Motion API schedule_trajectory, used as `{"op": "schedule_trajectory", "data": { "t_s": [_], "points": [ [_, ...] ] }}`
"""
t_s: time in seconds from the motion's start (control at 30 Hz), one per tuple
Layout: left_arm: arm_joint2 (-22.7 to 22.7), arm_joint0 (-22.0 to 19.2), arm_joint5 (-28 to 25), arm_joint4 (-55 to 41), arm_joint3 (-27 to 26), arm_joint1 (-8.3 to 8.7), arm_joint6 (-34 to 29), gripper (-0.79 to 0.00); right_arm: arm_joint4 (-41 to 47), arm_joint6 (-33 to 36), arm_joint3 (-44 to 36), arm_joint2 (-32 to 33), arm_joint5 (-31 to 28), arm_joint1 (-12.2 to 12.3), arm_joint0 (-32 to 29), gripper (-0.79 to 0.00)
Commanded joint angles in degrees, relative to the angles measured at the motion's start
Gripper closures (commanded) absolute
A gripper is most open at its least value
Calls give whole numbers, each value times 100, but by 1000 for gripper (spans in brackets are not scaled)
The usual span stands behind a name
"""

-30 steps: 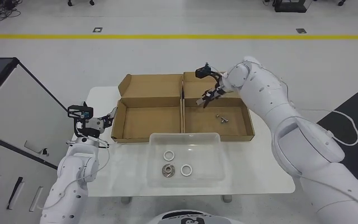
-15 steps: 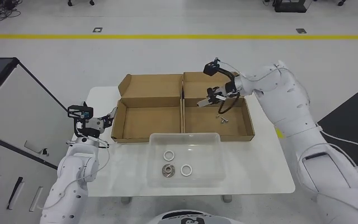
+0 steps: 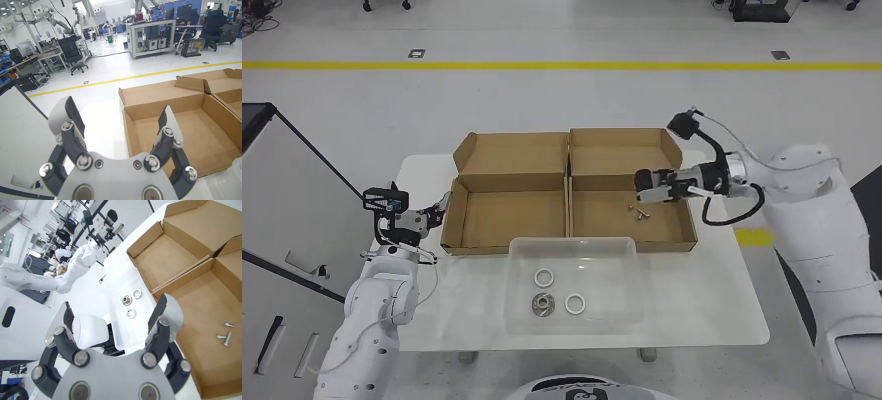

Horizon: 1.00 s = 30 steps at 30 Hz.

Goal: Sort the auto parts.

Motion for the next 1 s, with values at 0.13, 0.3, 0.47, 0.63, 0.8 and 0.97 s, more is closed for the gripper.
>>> {"op": "schedule_trajectory", "data": {
  "t_s": [0.13, 0.3, 0.47, 0.63, 0.8, 0.97],
  "points": [
    [0, 0, 0, 0, 0, 0, 0, -785, 994, -4, -176, 330, -4, 379, -430, -785],
    [0, 0, 0, 0, 0, 0, 0, -785, 1542, -72, -275, 404, -73, 578, -616, -785],
    [0, 0, 0, 0, 0, 0, 0, -785, 1617, -82, -310, 373, -84, 627, -639, -785],
    [0, 0, 0, 0, 0, 0, 0, -785, 1617, -82, -310, 373, -84, 627, -639, -785],
    [0, 0, 0, 0, 0, 0, 0, -785, 1617, -82, -310, 373, -84, 627, -639, -785],
    [-22, -37, -24, 182, -91, 10, 13, -785, 1617, -82, -310, 373, -84, 627, -639, -785]
  ]
}}
